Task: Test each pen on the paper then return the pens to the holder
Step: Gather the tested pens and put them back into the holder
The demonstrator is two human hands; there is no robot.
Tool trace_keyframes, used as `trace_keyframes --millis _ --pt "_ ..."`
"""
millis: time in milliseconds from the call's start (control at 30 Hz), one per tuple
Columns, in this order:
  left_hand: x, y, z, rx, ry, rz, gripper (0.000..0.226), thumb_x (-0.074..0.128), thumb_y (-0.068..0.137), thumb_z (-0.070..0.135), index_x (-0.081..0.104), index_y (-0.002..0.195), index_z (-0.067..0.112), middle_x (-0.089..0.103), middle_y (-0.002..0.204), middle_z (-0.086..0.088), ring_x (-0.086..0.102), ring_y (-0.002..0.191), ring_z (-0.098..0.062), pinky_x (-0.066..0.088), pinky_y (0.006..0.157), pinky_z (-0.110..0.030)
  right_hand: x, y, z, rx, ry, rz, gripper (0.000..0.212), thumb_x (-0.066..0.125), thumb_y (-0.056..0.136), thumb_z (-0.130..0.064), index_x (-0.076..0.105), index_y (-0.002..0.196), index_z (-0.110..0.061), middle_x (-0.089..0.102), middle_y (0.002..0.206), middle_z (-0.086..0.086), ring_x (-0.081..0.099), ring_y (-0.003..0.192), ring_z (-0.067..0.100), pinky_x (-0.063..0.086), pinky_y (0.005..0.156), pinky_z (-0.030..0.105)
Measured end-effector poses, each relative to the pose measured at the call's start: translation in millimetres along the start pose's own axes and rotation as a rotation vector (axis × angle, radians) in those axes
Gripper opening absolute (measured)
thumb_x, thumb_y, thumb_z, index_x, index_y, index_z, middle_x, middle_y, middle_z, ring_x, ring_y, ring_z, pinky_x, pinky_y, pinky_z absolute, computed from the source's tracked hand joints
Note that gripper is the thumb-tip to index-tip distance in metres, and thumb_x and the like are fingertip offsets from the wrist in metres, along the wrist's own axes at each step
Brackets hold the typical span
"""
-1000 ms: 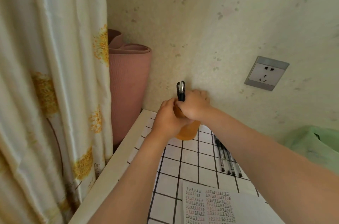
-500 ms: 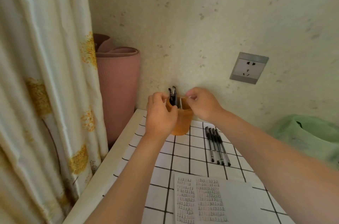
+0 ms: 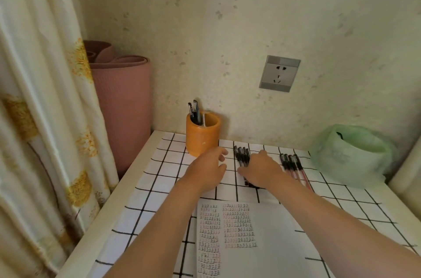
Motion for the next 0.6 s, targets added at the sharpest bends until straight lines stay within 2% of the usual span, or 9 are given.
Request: trace_keyframes --millis 67,100,200,333,467,600 --pt "0 -1 1 0.032 0.072 -0.004 0.042 0.055 0.098 0.023 0.046 0.139 0.027 0.053 0.135 0.007 0.053 0.106 -0.010 0.049 0.090 -0.030 1 0 0 -0.064 0.014 -0.005 0.031 0.055 0.093 -0.037 0.059 0.110 -0.012 0.044 0.122 0.011 0.057 0.095 0.027 0.048 0.075 0.033" --pt "-1 -1 1 0.048 0.095 -0.001 0.045 0.056 0.098 0.023 0.044 0.142 0.027 0.050 0.139 0.007 0.053 0.110 -0.012 0.048 0.091 -0.030 1 -1 -3 -0.114 0.024 -0.011 0.027 0.055 0.090 -0.033 0.061 0.109 -0.016 0.047 0.116 0.009 0.057 0.095 0.026 0.049 0.076 0.034" --pt "-1 0 -1 0.070 0.133 -0.010 0.059 0.062 0.095 0.024 0.037 0.148 0.025 0.042 0.148 0.005 0.051 0.121 -0.015 0.047 0.094 -0.030 2 -8 -15 -0.301 0.034 -0.072 0.010 0.057 0.083 -0.028 0.064 0.090 -0.029 0.057 0.099 0.005 0.056 0.096 0.024 0.051 0.083 0.038" --pt "9 -2 -10 0.074 0.342 -0.129 0.074 0.064 0.092 0.032 0.025 0.155 0.029 0.037 0.150 0.006 0.043 0.129 -0.016 0.045 0.095 -0.031 5 -18 -27 -0.471 0.011 -0.042 0.026 0.063 0.086 -0.015 0.066 0.110 -0.022 0.054 0.101 0.005 0.054 0.096 0.023 0.049 0.087 0.039" --pt "7 -4 -14 0.038 0.443 -0.139 0.056 0.061 0.094 0.039 0.043 0.146 0.029 0.045 0.135 0.002 0.052 0.116 -0.019 0.050 0.087 -0.034 12 -21 -31 -0.493 -0.048 -0.010 0.042 0.054 0.089 0.000 0.058 0.128 -0.016 0.051 0.112 0.007 0.049 0.107 0.025 0.047 0.091 0.036" --pt "3 -6 -12 0.061 0.430 -0.106 0.031 0.063 0.094 0.037 0.061 0.122 0.025 0.053 0.114 0.000 0.056 0.094 -0.017 0.048 0.074 -0.030 14 -22 -39 -0.514 -0.083 0.028 0.034 0.052 0.093 -0.005 0.059 0.124 -0.018 0.048 0.106 0.004 0.048 0.106 0.024 0.047 0.090 0.038"
Point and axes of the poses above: each hand's wrist, its own y-axis towards the middle knuckle, its own x-axis out of the palm, z = x × y, the point moved 7 cm from there along y, towards the middle knuckle
